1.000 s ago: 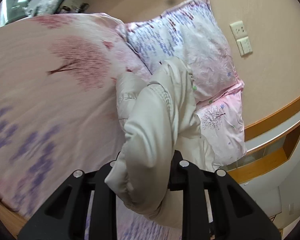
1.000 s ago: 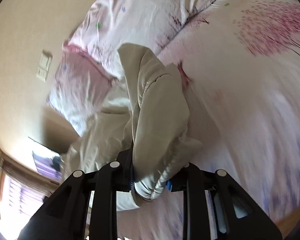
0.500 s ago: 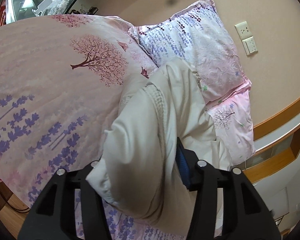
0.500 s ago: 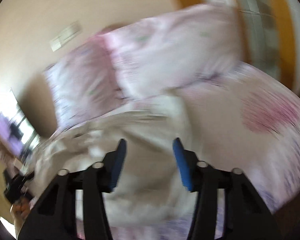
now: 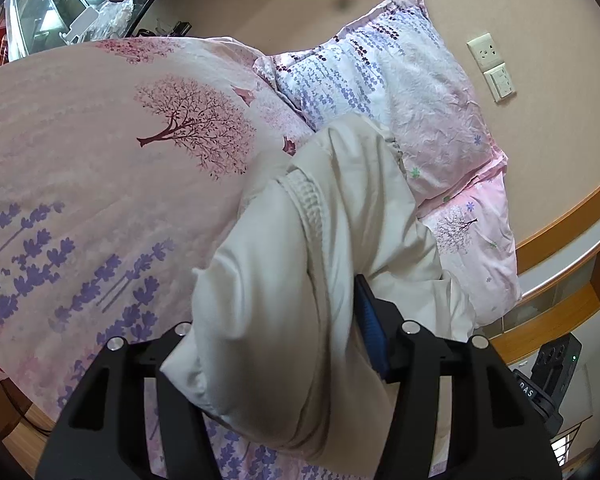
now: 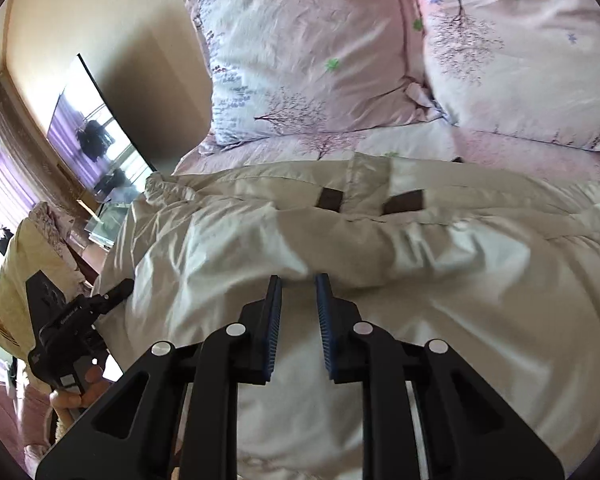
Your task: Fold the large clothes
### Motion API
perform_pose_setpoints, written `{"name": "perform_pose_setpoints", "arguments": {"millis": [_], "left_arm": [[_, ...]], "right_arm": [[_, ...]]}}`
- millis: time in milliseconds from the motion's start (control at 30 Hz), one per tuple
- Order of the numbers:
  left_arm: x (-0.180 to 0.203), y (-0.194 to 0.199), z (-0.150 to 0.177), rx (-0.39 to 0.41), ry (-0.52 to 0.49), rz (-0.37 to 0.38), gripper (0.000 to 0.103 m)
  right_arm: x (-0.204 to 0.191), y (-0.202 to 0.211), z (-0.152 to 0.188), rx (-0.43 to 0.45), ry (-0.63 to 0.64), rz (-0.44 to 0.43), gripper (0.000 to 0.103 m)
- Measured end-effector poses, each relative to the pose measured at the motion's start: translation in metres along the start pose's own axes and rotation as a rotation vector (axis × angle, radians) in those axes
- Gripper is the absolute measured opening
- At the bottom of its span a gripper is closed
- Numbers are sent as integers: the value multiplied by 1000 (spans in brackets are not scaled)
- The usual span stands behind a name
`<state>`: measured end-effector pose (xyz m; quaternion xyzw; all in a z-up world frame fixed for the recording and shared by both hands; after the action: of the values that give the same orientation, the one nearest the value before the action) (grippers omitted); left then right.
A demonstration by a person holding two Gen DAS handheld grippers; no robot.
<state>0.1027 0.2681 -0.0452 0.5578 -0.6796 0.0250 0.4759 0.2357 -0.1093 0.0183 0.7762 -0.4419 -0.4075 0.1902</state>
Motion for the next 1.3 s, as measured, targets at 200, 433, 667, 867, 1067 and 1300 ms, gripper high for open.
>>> {"name": "perform_pose_setpoints", "arguments": {"millis": [200,433,667,867,1067,1300], "left_arm": [[-2,-1,0,11,10,21,51],[22,9,-12,57,-60,66,35],[60,21,-19,112,-168,139,33],[105,30,-16,154,-306,174,33],[138,35,-12,177,-390,191,33],[174,39,-2,196,-488,225,33]], "right_arm": [[2,-40,1,-129,-22,57,19],[8,-61,1,-198,-23,113,19],[12,-68,0,-220,-21,129,19],[14,-68,-3,-223,-14,129,19],[24,-27,-11,-148,-7,79,19],[57,-4,-14,-110,11,189,19]]}}
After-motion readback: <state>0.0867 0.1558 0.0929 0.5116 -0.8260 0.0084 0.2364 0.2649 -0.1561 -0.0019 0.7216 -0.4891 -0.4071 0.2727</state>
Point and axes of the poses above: each gripper's, at about its wrist camera, not at the fingertips, and y roughly against the way its jaws point, x to its right, z to its underside, the point moved 2 cm from there along -y, roughly the way its jaws point, and after that the axes turned 10 degrees about -y, right-handed, at the moved point
